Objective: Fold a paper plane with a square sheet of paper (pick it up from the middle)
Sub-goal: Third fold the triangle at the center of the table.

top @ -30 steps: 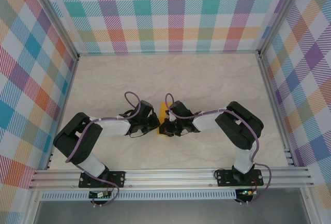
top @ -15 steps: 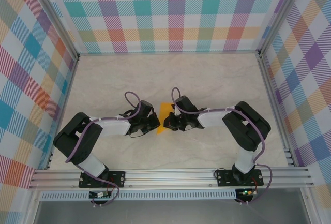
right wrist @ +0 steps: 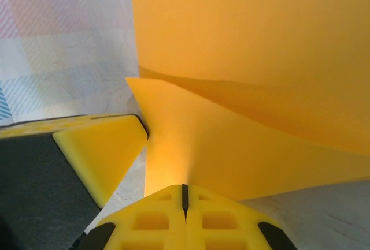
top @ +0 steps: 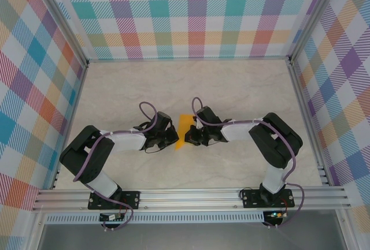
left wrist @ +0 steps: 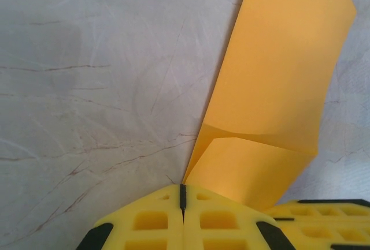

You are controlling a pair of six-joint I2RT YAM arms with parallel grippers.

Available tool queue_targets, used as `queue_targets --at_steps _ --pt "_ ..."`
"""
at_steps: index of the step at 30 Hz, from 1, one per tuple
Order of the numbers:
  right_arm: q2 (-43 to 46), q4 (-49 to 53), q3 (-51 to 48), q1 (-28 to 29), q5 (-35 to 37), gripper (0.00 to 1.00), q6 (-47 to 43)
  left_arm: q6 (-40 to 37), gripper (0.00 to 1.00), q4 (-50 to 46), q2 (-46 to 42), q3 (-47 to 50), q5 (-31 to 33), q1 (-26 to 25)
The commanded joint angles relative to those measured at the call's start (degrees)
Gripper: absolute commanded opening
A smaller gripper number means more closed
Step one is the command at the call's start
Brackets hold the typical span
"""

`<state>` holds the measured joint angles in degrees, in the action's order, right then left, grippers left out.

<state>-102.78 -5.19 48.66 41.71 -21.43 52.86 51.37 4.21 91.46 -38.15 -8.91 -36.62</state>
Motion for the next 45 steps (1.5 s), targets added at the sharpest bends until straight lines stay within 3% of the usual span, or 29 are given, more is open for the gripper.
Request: queue_targets --at_steps 1,10,19,35,45 --pt "-0.63 1.36 0.82 -1.28 1.19 0.0 -1.61 -0.93 0.04 -5.52 0.91 0.08 3.02 0.01" --pt "-2.59 1.57 -0.34 -1.66 1.3 0.0 -0.48 -3.05 0.04 -4.89 -1.14 -1.03 1.14 -0.03" --pt "-2.71 3.08 -0.4 -1.94 1.31 0.0 0.52 -1.96 0.12 0.1 -8.49 0.89 -4.6 -1.54" --pt "-3.39 3.98 -0.3 -2.4 0.85 0.0 0.84 0.92 0.09 3.16 0.74 2.4 -3.66 -4.07" --pt "-3.98 5.46 -0.24 -2.95 1.02 0.0 0.84 0.97 0.09 5.04 2.77 6.75 -8.73 -4.05"
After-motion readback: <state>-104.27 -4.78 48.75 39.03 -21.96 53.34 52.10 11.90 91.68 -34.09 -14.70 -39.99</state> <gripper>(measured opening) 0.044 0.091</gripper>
